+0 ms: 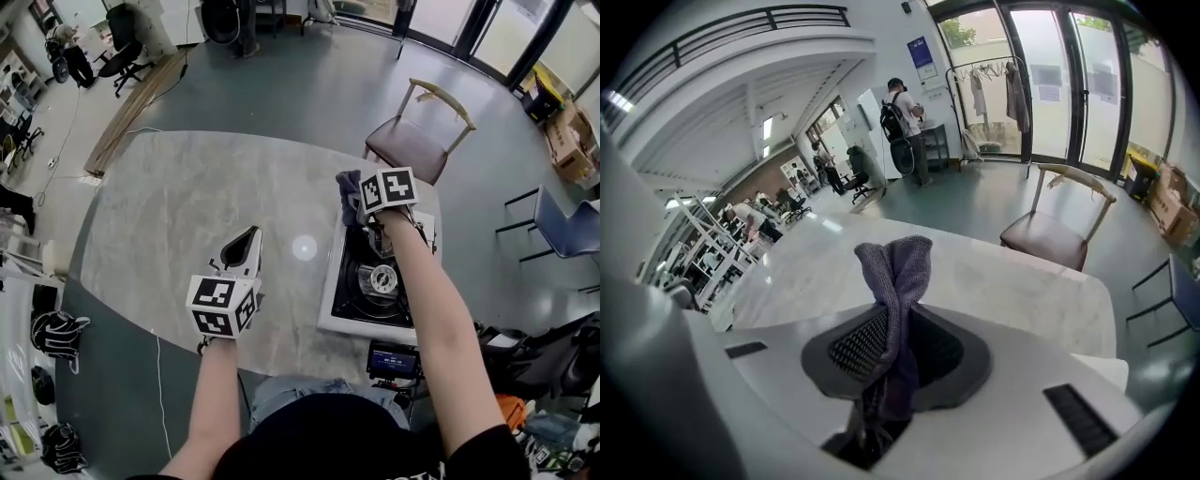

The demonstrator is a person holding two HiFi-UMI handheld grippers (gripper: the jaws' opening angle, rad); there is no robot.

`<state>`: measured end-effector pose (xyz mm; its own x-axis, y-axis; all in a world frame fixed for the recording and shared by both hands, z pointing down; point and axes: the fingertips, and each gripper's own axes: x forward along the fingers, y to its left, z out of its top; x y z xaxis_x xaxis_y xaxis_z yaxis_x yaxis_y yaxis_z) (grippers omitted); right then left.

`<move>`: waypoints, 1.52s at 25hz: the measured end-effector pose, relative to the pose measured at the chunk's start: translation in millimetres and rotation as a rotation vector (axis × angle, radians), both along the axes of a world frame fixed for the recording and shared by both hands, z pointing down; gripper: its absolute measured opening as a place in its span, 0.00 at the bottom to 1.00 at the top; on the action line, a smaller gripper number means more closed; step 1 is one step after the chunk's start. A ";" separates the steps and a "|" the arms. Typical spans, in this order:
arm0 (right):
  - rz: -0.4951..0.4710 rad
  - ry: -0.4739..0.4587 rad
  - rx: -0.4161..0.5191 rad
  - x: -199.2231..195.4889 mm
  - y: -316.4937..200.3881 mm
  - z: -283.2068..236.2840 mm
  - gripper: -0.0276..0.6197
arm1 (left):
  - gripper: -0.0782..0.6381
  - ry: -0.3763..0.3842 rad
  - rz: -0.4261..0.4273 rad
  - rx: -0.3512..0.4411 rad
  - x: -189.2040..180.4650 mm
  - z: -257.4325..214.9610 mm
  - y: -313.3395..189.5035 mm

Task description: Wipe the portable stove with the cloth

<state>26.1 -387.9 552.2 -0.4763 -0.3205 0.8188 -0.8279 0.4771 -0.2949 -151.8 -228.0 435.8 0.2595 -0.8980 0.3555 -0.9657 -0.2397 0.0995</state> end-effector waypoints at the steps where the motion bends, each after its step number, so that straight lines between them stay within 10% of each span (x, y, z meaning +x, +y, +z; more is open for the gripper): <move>1: -0.007 0.014 -0.003 -1.2 0.4 5.6 0.18 | 0.12 0.000 -0.006 -0.002 -2.1 1.1 0.6; 12: -0.180 0.204 0.092 -12.1 -1.4 18.0 0.18 | 0.12 -0.011 0.001 -0.017 -4.8 5.0 -5.3; 38: -0.002 0.177 0.098 124.8 -3.7 16.8 0.18 | 0.12 -0.054 0.039 -0.021 30.5 -1.6 -9.4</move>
